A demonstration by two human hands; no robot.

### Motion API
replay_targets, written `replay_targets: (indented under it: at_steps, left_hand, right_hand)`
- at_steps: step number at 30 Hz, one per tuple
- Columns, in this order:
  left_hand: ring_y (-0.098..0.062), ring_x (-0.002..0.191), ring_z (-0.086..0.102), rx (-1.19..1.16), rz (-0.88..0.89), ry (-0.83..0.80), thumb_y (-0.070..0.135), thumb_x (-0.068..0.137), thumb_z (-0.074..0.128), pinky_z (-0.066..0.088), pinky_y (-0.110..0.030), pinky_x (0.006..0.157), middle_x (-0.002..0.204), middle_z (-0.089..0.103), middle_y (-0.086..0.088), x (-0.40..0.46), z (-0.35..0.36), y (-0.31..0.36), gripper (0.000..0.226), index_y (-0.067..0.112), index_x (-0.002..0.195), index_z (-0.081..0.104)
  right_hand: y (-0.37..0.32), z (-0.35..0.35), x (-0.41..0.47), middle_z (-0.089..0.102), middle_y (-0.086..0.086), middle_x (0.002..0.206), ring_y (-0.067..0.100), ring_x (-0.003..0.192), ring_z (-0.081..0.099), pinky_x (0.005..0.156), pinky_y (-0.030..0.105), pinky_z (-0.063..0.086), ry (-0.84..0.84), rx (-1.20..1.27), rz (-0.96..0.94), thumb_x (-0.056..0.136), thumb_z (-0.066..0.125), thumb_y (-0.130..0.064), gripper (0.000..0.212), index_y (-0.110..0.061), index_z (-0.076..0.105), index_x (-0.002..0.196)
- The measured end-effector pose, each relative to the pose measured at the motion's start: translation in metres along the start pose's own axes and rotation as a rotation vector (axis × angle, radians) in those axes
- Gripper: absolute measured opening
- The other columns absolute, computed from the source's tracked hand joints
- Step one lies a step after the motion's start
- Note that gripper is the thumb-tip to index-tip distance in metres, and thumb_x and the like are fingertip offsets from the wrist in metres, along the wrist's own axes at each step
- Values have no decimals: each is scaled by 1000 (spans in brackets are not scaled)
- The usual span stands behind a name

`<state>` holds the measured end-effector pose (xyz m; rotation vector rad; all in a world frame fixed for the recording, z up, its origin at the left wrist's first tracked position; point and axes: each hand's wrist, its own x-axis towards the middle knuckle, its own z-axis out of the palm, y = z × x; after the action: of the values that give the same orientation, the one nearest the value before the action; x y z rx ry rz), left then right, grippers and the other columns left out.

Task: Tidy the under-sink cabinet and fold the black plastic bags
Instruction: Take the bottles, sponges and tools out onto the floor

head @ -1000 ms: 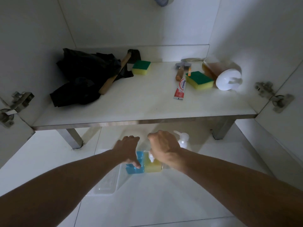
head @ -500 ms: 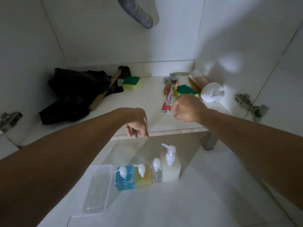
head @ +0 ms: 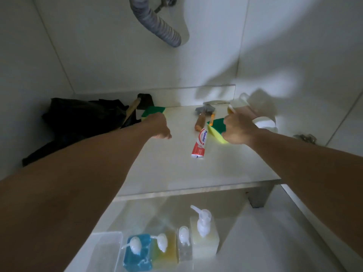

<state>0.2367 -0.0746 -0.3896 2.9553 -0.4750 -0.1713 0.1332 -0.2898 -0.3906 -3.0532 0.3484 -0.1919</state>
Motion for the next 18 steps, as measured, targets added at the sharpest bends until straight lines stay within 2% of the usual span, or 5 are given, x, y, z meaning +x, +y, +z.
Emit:
replay_targets:
  at_steps: [2,6,8,11,18]
  left_hand:
    - [-30,127,46,-70,-26,26,36,89,68,44,-33,101,143,43,-15,24,4,-9,69,3,143,40]
    - [-31,138,32,-148,-40,104,30,91,65,37,-35,107,155,24,-13,66,11,-27,78,13,153,22]
    - [-32,139,28,-122,-48,123,36,91,64,34,-35,107,156,21,-14,88,13,-36,80,14,153,19]
    - [-33,139,30,-144,-71,121,47,88,64,34,-35,109,155,25,-16,113,22,-46,86,10,153,22]
    - [-23,98,47,-404,-110,272,30,80,78,37,-28,72,117,51,-9,132,42,-50,57,4,121,48]
  right_hand:
    - [-2,5,13,61,10,106,24,107,56,94,33,37,44,-55,-16,93,53,-24,20,-10,60,104]
    - [-1,26,44,59,6,98,24,97,58,74,30,42,-25,-65,-6,91,56,-29,17,-14,52,100]
    - [1,36,53,51,1,87,20,87,54,72,30,46,-38,-72,9,89,59,-30,21,-14,54,102]
    - [7,47,59,49,-2,92,23,100,58,78,29,49,-16,-46,16,85,61,-28,24,-18,54,106]
    - [17,54,65,51,-2,83,24,84,57,67,25,41,-36,33,21,78,69,-29,28,-24,44,91]
